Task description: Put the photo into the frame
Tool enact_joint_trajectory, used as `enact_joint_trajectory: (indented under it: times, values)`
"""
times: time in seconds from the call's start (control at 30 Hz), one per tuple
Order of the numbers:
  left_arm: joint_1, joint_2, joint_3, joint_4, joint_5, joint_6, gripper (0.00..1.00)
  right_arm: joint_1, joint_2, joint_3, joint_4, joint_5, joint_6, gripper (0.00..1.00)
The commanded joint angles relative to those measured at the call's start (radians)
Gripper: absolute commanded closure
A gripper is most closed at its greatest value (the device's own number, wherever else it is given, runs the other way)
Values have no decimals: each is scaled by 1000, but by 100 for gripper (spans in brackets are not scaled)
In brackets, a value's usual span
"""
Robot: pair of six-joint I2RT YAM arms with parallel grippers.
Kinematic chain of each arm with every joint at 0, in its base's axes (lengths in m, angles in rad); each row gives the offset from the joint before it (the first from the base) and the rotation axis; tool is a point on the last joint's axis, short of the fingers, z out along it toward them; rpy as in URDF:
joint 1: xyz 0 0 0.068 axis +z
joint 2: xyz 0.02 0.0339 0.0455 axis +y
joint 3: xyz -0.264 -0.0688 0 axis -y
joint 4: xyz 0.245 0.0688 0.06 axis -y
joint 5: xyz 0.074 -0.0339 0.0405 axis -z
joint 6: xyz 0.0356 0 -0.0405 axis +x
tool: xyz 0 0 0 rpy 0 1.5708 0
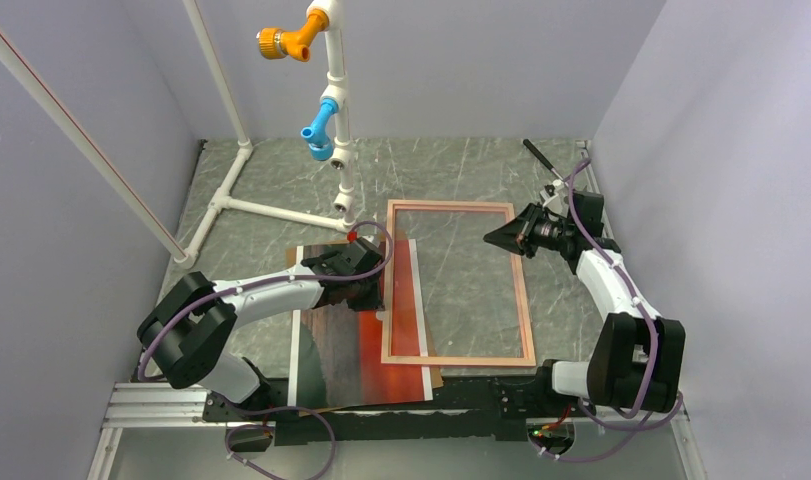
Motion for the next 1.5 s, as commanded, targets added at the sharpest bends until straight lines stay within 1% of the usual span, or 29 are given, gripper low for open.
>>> enact_joint_trajectory:
  times: [0.0, 0.23, 0.43, 0.87, 1.47]
  values:
    - [-4, 25, 12, -34, -32, 5, 87, 8, -4, 54, 65, -22, 22, 100]
    - [-6, 29, 15, -40, -32, 11, 87, 20, -14, 73, 64, -13, 28, 100]
    - [-7, 31, 13, -41, -33, 11, 87, 26, -2, 51, 129, -26, 55, 100]
    - [-15, 53, 31, -52, -32, 16, 88, 29, 39, 50, 98, 4, -7, 100]
    - [-20, 54, 31, -62, -39, 16, 88, 30, 45, -26, 177, 26, 0, 100]
